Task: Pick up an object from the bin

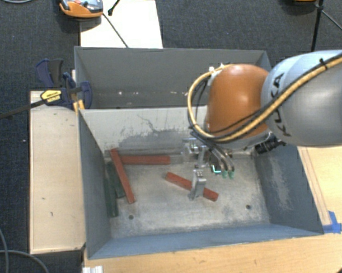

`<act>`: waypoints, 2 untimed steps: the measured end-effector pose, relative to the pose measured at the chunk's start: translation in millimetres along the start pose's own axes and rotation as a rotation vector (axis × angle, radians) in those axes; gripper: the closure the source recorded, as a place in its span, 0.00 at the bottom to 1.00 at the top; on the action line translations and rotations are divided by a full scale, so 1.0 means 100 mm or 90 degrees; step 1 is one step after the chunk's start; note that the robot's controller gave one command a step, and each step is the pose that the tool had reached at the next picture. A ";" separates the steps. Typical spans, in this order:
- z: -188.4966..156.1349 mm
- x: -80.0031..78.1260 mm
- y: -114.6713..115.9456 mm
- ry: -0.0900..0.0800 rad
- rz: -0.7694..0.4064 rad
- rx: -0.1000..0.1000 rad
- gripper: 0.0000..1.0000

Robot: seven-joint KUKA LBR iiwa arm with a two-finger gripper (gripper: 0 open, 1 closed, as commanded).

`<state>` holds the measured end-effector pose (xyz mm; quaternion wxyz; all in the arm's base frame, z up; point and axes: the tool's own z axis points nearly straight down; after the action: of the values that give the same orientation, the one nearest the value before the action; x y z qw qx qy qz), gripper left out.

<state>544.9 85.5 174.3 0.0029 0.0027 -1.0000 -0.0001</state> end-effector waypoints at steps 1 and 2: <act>-0.04 -0.02 0.00 -0.005 0.002 -0.001 0.00; 0.39 -0.01 -0.19 -0.007 0.071 -0.001 0.00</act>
Offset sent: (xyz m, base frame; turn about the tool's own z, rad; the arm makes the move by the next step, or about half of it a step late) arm -0.0024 -0.0375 -0.0839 0.2136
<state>545.8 66.5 134.9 -0.0026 -0.0530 -0.9986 -0.0009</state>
